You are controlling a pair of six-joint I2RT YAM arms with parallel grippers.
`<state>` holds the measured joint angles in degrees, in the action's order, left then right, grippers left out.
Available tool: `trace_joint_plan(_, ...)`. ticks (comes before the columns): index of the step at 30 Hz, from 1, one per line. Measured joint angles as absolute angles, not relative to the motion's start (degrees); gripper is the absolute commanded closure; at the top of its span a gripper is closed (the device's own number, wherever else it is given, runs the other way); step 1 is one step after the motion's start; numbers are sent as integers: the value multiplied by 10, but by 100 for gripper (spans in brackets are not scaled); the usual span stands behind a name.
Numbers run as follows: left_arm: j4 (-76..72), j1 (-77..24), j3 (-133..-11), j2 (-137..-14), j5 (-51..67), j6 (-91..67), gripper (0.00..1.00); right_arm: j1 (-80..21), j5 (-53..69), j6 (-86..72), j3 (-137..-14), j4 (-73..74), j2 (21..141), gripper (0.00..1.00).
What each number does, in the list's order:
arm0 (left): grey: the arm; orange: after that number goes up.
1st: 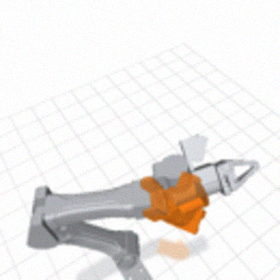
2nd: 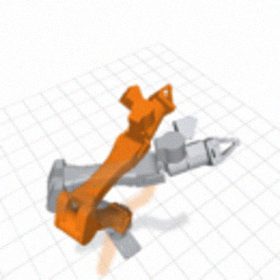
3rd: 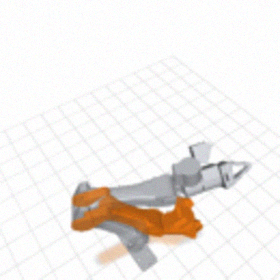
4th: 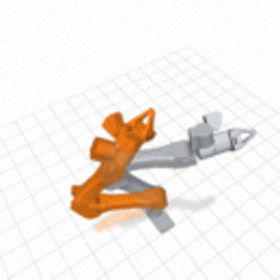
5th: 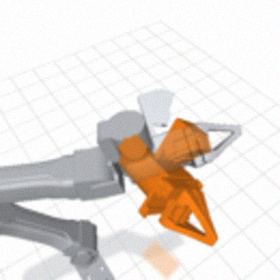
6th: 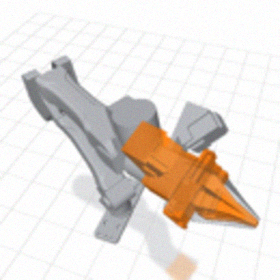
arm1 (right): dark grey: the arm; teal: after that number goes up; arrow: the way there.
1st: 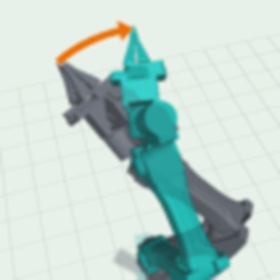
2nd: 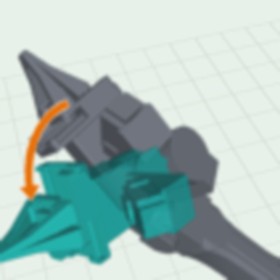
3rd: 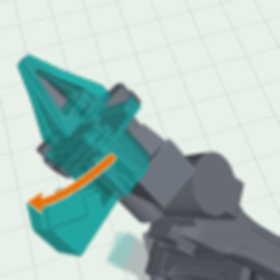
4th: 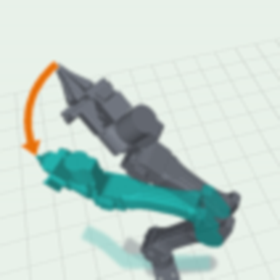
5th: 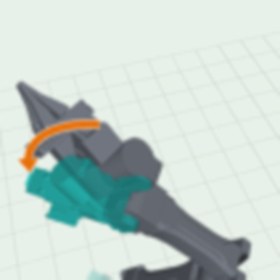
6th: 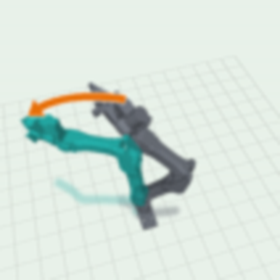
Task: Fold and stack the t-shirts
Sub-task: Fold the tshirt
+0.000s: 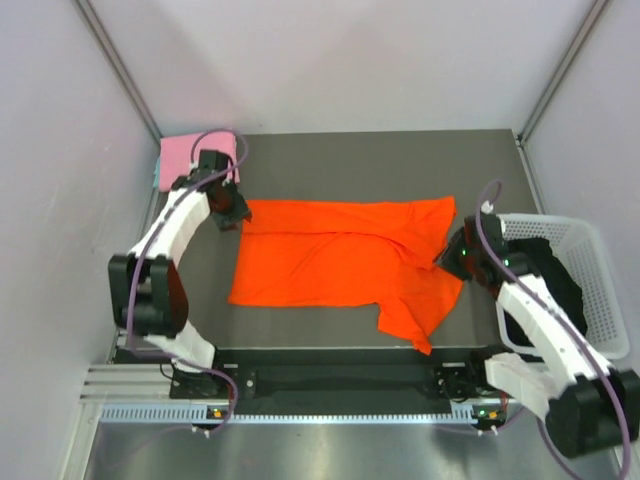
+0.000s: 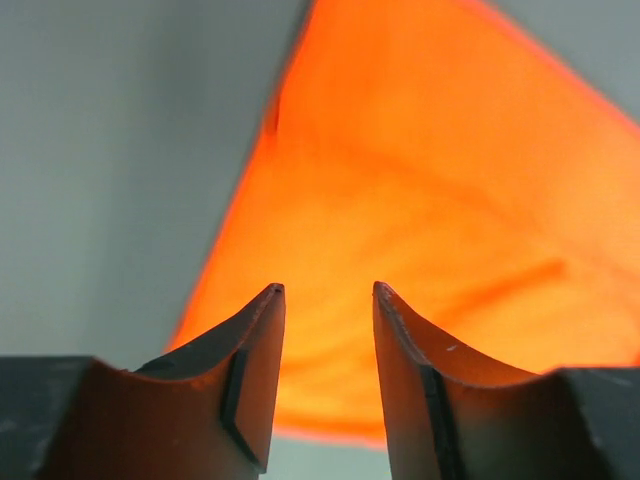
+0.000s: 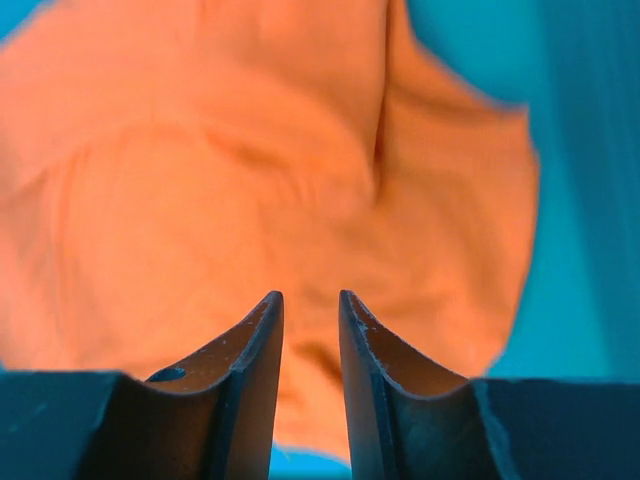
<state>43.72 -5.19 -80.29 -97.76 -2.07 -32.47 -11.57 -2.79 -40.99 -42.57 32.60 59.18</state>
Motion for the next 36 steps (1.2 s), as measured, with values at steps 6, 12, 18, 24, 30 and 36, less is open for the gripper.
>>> trace_joint_plan(6,429,-50,-624,-851,33,-396,49,-176,-19,-505,-335,429,430,62)
trace_joint_plan(12,433,-45,-526,-841,52,-480,49,-223,-21,-582,-303,489,404,62)
trace_joint_plan(18,451,-45,-482,-792,14,-554,48,-285,-39,-616,-279,503,430,62)
trace_joint_plan(24,480,-44,-481,-786,-50,-602,48,-337,-57,-618,-266,505,448,61)
trace_joint_plan(30,477,-44,-450,-786,-55,-620,48,-370,-63,-616,-247,504,438,60)
trace_joint_plan(36,476,-44,-447,-781,-68,-627,48,-406,-63,-616,-229,498,425,59)
